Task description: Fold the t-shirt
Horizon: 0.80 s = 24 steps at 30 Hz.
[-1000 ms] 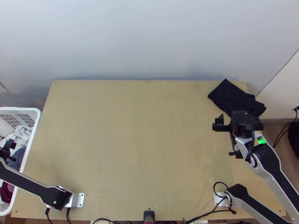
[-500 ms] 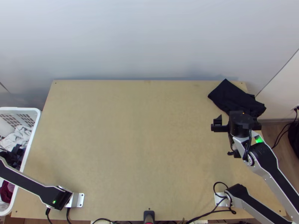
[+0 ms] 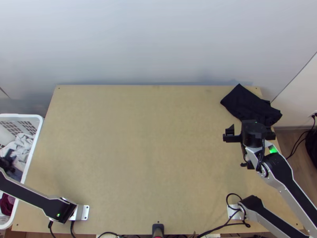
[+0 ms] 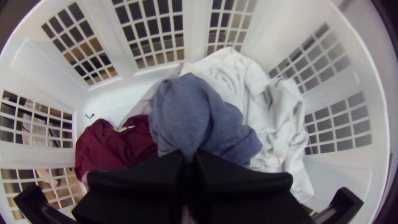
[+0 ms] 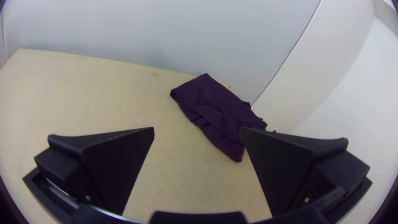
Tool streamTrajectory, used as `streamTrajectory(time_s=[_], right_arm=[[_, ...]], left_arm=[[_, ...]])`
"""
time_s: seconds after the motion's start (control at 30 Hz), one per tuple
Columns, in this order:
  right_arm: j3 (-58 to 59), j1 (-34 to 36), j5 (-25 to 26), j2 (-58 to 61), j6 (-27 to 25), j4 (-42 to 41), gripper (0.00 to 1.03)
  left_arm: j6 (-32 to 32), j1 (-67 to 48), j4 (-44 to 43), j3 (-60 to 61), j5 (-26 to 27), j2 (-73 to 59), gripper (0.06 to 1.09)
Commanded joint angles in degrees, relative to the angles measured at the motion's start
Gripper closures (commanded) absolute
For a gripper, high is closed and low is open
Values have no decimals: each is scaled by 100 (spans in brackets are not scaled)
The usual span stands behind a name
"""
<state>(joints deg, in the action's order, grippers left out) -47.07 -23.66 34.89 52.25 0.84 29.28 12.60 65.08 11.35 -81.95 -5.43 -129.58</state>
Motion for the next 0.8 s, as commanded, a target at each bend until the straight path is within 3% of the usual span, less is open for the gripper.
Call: streamTrajectory(time_s=[0.0,0.33,0.63,0.77], right_arm=[[14,-7,0,-31,4,-54,4],[-22,11,0,-189,4,-19,4],[-22,28,0,-321,4,52,4],[-22,37,0,-373,4,96,5]], left_arm=[[-12,-241,280,74,148,1339,104],[401,-452,1457,-348,1536,3123,105],[717,-558,1668,-831,1835,3791,104],[823,-417,1897,-1631,1835,3756,105]])
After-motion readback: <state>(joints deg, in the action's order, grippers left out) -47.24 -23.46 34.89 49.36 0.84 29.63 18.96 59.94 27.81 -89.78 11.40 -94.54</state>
